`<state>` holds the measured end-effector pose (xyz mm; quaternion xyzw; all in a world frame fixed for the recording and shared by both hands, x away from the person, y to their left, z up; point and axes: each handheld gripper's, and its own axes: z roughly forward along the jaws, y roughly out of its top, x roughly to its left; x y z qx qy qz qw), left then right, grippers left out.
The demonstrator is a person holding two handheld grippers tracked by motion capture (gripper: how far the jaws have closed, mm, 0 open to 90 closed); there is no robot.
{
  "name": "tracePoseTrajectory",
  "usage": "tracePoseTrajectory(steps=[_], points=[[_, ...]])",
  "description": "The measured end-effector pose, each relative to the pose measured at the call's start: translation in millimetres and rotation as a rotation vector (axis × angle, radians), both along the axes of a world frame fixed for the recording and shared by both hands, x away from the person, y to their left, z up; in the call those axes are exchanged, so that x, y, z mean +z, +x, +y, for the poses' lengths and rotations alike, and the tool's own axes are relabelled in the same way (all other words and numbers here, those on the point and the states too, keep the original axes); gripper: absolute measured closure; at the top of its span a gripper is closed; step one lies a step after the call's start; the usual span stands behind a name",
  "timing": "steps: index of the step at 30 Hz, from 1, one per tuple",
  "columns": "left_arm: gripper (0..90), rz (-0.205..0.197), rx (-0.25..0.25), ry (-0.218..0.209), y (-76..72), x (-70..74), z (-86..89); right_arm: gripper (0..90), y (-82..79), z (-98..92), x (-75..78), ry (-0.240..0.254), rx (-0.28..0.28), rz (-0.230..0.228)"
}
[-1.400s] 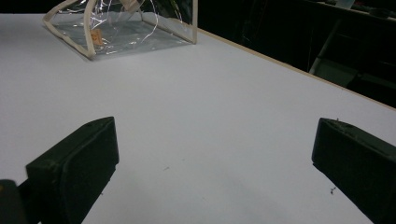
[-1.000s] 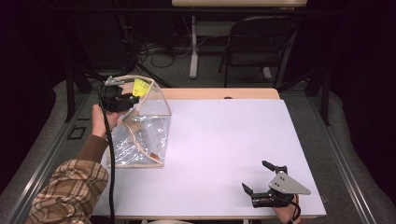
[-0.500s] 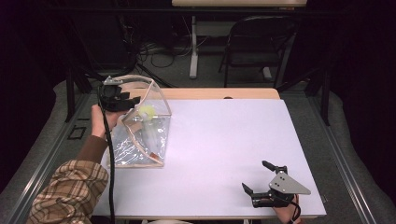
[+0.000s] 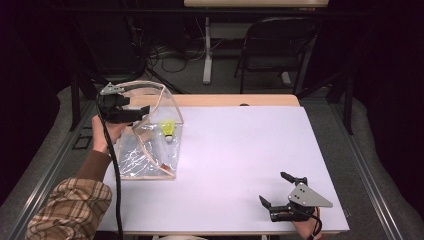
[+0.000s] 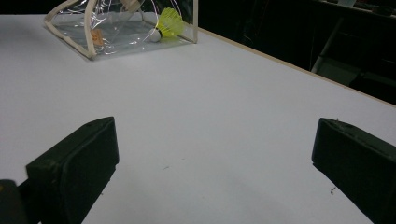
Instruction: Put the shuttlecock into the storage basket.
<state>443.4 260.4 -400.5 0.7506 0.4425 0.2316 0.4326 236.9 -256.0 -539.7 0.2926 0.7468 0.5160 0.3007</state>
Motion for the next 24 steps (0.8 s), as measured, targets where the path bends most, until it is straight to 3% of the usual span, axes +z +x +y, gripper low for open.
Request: tracePoseTrajectory(steps=[10, 24], points=[[0.2, -0.038, -0.034, 0.026, -28.5, -0.1, -7.9, 0.0, 0.5, 2.4, -0.4, -0.004, 0.003, 0.012], [0.1, -0.098, -0.062, 0.019, -63.0, 1.2, -9.5, 0.1, -0.6, 4.5, -0.1, -0.009, 0.006, 0.006]])
